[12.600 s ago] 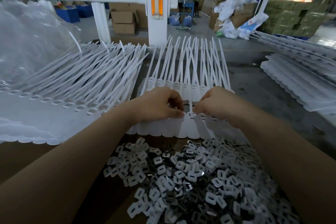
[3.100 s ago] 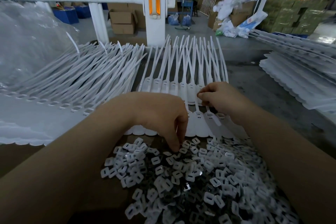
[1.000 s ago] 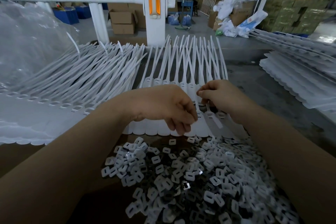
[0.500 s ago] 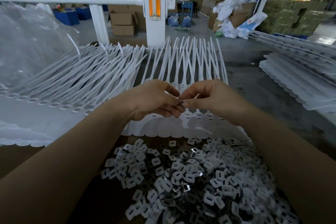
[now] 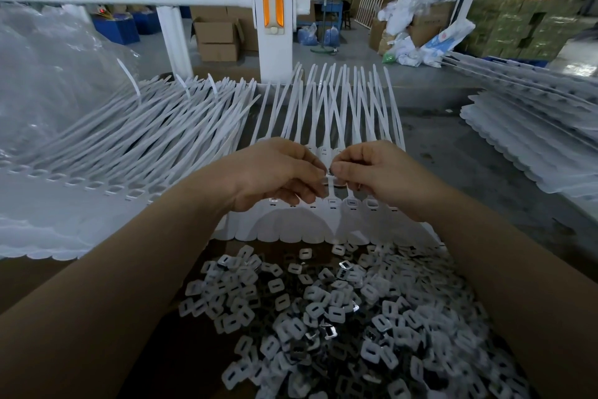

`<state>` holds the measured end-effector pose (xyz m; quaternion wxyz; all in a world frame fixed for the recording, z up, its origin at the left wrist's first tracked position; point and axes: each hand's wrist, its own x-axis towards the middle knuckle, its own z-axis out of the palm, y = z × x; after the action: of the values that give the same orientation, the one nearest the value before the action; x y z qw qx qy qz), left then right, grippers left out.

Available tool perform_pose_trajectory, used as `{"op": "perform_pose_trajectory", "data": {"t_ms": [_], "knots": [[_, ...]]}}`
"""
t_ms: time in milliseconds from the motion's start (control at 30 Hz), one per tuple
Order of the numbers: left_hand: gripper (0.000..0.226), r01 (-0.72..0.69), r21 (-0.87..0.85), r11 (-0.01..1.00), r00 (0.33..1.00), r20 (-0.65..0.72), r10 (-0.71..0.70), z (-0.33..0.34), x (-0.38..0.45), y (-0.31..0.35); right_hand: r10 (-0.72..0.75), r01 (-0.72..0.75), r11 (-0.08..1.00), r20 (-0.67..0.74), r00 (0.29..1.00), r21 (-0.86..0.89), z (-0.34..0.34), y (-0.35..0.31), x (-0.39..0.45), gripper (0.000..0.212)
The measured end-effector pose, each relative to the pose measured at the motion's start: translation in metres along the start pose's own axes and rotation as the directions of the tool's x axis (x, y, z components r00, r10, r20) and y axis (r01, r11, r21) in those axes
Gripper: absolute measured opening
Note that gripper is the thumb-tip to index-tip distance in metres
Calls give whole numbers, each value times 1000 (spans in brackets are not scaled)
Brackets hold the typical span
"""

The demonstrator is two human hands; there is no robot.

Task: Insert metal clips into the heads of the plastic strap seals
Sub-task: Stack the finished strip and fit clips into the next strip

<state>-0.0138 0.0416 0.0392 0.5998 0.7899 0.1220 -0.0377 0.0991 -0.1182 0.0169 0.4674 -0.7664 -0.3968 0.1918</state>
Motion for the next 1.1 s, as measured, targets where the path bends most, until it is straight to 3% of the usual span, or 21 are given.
{"op": "perform_pose_trajectory", "data": {"t_ms": [167, 400, 500, 567, 733, 967, 1100], "knots": [[8, -73, 200, 977, 992, -85, 92, 5, 4, -4, 15, -15, 1000, -3, 1000, -13, 0, 1, -1, 13], [8, -107, 201, 974, 984, -117, 132, 10, 7, -6, 24, -24, 999, -16, 1000, -39, 1, 0, -1, 14], [7, -77, 151, 986, 978, -180, 104, 19, 11, -7, 49, -77, 991, -245, 968, -106, 0, 4, 3, 18], [7, -47, 157, 986, 977, -196, 78, 28, 15, -7, 127, -158, 986, -367, 922, -56, -3, 7, 7, 20], [6, -45, 243, 969, 977, -193, 93, 55, 29, -7, 247, -235, 969, -318, 916, 76, -6, 11, 9, 21], [20, 45, 470, 882, 963, -256, 88, 71, 37, -11, 230, -212, 973, -301, 926, 90, -6, 12, 10, 16], [21, 37, 495, 868, 950, -287, 123, 73, 39, -13, 233, -214, 972, -296, 926, 95, -5, 14, 11, 13]]}}
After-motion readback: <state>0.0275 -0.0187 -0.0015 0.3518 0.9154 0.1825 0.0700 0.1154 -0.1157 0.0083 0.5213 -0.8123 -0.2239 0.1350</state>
